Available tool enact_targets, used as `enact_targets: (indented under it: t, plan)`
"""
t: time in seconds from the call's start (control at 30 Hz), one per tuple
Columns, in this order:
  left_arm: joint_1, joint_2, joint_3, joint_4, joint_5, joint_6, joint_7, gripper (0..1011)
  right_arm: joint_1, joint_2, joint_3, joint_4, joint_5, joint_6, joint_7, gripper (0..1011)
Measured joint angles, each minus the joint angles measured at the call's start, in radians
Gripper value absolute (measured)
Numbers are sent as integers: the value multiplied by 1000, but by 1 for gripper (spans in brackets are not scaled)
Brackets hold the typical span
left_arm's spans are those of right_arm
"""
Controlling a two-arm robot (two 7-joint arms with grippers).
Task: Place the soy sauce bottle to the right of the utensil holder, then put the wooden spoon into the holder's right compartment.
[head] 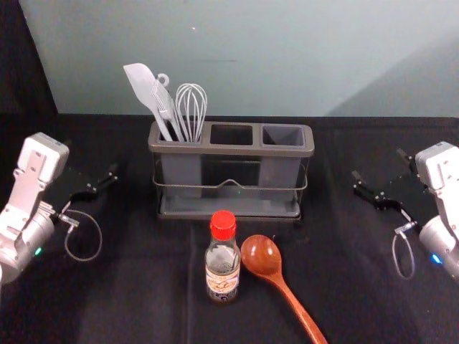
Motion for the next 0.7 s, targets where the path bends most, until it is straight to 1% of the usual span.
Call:
enact_targets:
  t: [0.13, 0.2, 0.37, 0.43, 0.53, 0.7]
  plan:
    - [0, 0, 0, 0, 0, 0, 0, 1000, -23, 7, 10, -23, -9, 0, -2, 1004]
    - [0, 0, 0, 0, 0, 0, 0, 1000, -46, 14, 17, -48, -17, 2, -9, 1004]
    - [0, 0, 0, 0, 0, 0, 0, 1000, -119, 37, 38, -137, -36, 8, -30, 1004]
    - [0, 0, 0, 0, 0, 0, 0, 1000, -142, 43, 45, -163, -37, 8, -35, 1004]
    - [0, 0, 0, 0, 0, 0, 0, 1000, -199, 47, 62, -222, -33, -5, -43, 1004]
    - [0, 0, 0, 0, 0, 0, 0, 1000, -255, 39, 74, -273, -23, -30, -49, 1004]
